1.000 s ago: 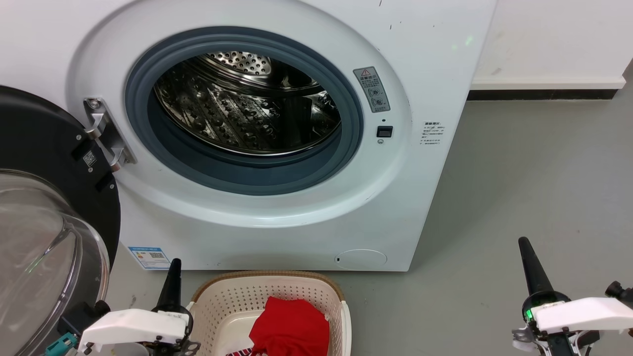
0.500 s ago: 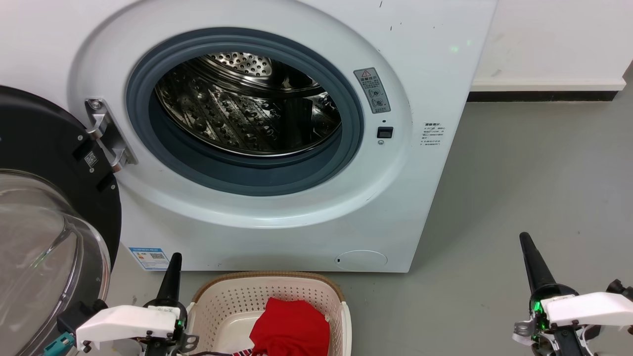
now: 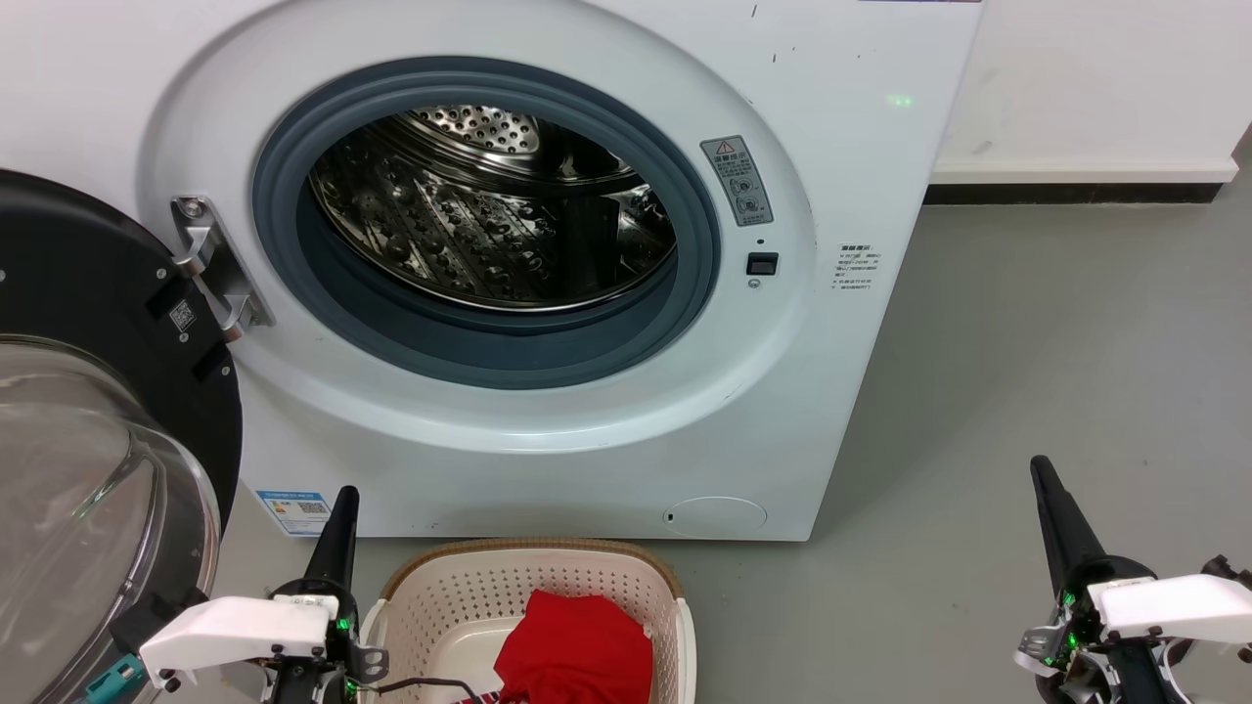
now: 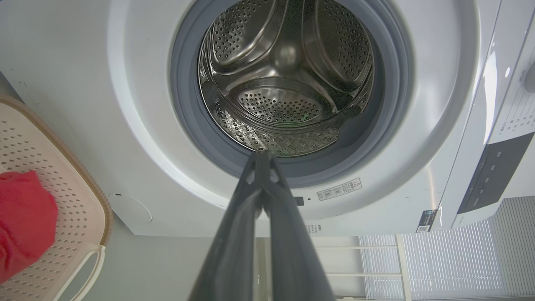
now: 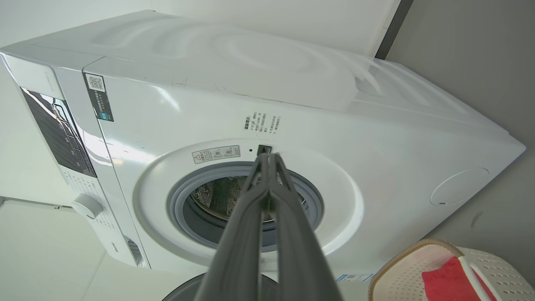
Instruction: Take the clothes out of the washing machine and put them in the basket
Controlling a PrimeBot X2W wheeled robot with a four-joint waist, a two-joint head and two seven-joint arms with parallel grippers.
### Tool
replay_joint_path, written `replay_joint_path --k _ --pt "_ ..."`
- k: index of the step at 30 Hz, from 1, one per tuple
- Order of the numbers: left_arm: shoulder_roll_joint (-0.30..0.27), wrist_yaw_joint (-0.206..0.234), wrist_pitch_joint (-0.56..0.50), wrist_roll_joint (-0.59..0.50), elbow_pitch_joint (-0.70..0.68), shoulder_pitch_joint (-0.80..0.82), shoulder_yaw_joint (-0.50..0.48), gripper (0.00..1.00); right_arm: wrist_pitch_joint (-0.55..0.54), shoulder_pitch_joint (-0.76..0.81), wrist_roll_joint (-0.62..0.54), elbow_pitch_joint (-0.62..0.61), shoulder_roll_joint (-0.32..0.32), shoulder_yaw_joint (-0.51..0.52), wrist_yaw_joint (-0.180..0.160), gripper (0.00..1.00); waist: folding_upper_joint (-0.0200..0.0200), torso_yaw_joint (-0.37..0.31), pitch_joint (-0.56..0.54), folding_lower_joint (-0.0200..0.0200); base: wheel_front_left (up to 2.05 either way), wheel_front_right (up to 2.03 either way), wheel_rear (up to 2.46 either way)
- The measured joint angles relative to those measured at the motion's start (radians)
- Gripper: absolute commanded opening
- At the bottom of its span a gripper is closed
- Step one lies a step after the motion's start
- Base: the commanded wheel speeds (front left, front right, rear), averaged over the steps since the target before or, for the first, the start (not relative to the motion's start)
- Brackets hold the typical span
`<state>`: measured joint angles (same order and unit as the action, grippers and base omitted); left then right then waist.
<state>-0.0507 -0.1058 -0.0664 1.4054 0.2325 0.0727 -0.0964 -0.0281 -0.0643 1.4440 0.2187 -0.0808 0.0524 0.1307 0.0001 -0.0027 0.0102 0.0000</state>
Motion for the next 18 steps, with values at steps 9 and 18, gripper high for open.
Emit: replay_joint_path --k 9,18 --pt "0.000 -0.009 -0.016 0.071 0.004 0.013 -0.005 0.00 -0.021 -0.016 0.069 0.008 0.001 0.008 0.000 0.00 0.0000 0.001 -0.002 0.0000 0.00 0.00 0.00" --pt "0.000 -0.017 -0.032 0.139 0.009 0.020 -0.011 0.00 -0.038 -0.022 0.134 0.016 0.001 0.016 0.000 0.00 0.0000 0.002 -0.005 0.0000 0.00 0.00 0.00"
